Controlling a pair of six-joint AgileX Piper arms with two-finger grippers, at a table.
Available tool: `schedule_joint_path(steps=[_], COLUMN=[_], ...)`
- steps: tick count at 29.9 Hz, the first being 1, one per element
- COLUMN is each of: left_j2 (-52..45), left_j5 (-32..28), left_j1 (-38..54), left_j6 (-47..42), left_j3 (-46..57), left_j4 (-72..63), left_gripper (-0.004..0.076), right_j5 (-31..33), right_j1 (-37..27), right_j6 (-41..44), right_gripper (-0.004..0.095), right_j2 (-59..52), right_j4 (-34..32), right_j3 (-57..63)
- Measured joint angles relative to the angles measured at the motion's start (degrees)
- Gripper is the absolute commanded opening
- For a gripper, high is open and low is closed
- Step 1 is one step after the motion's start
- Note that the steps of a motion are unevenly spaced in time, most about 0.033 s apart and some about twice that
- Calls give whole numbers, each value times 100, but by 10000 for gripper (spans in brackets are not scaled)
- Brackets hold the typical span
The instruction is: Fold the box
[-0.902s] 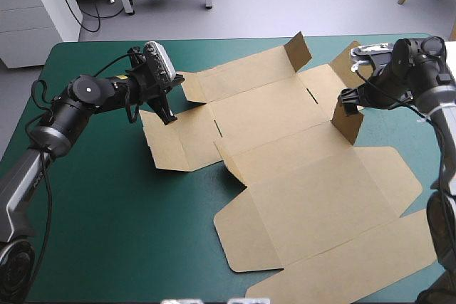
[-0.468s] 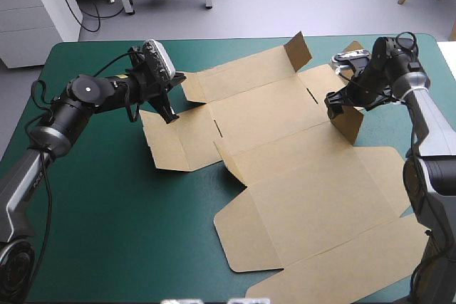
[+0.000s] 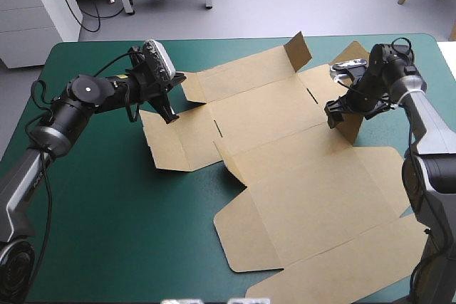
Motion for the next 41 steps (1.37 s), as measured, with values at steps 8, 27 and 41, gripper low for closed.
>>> schedule_joint_path(steps=[8, 27, 41], left_j2=[0, 0, 0], left_j5=[0, 0, -16], left_j1=[0, 0, 0], left_j6=[0, 0, 0], left_j3=[0, 0, -4], left_j4=[0, 0, 0], left_gripper=[-10, -10, -10], right_j5=[0, -2, -247], right_j1=[0, 639, 1595], right_j6=[0, -2580, -5705], right_gripper=[80, -20, -20], right_j2=[0, 0, 17], right_j4=[39, 293, 545], right_j3=[0, -468, -846])
